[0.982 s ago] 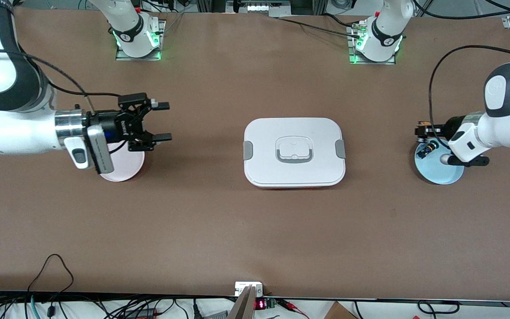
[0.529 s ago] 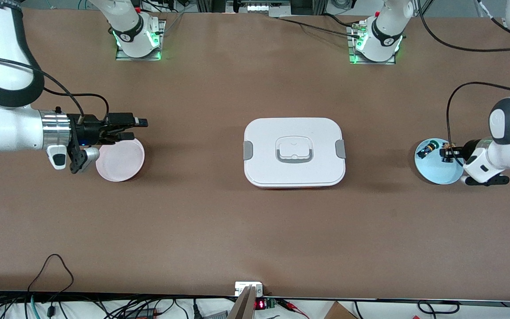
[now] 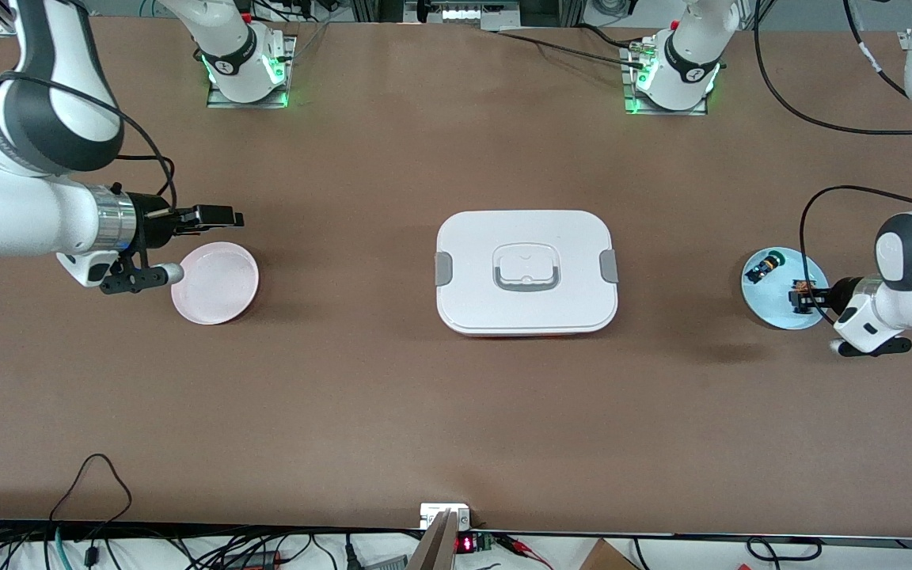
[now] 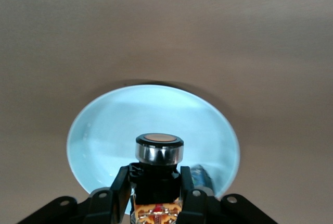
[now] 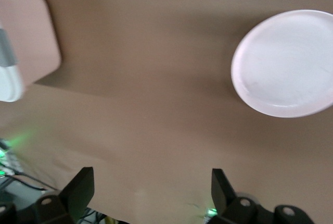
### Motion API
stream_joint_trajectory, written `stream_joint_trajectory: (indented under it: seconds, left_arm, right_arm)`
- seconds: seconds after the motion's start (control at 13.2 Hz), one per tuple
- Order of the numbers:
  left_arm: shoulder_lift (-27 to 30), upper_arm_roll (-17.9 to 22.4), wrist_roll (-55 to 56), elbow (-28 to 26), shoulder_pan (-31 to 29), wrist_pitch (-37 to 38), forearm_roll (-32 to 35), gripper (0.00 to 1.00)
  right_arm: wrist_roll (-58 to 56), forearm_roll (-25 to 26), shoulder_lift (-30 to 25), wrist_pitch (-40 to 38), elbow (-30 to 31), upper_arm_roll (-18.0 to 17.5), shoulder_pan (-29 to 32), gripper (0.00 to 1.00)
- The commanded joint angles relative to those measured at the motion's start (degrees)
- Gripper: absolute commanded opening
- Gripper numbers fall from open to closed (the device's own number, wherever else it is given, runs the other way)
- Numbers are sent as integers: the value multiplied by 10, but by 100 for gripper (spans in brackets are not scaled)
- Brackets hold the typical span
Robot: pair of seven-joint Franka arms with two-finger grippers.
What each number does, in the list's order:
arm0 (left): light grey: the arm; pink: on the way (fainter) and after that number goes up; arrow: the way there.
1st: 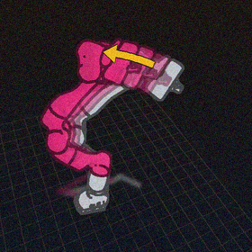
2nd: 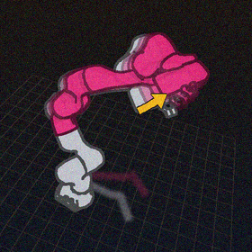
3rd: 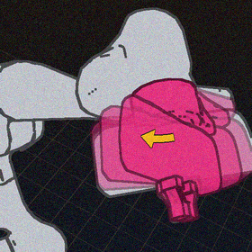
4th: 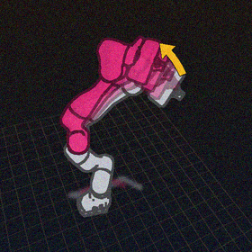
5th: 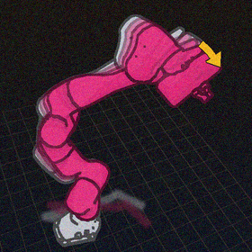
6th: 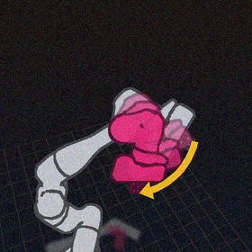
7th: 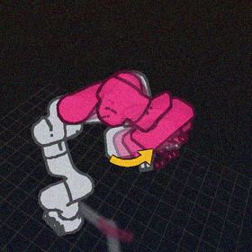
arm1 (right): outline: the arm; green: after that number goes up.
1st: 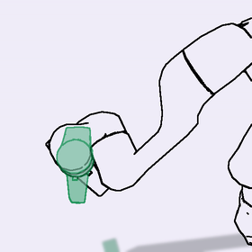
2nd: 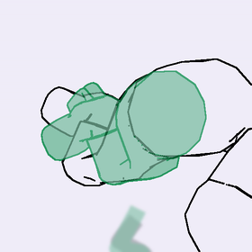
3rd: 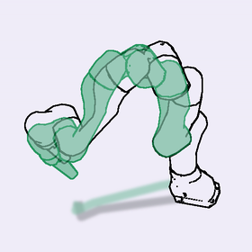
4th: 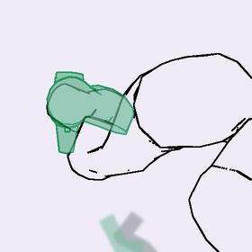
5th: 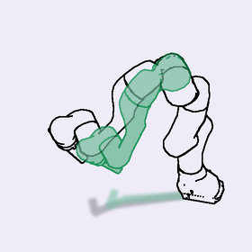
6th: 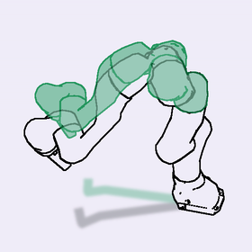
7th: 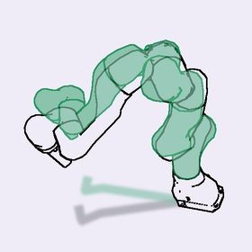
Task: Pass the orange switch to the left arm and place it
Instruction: 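Lower the switch onto the blue plate and open the left gripper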
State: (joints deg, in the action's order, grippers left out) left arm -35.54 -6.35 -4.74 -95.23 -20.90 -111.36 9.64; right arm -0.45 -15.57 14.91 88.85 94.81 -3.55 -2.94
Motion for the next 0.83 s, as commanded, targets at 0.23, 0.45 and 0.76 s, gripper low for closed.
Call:
stream_joint_trajectory:
  seconds: [0.23, 0.45, 0.76]
  left_arm:
    - [-41, -5, 0, 36, -12, -3, 49, 0]
    - [-50, -5, 0, 33, -13, -3, 49, 1]
    - [-55, -5, 0, 30, -17, -3, 49, 3]
  right_arm:
    - [28, 154, -11, -25, 4, 0, -12, 100]
    - [25, 194, -30, -5, -14, 0, -13, 100]
    - [24, 201, -47, 74, -34, 42, 12, 100]
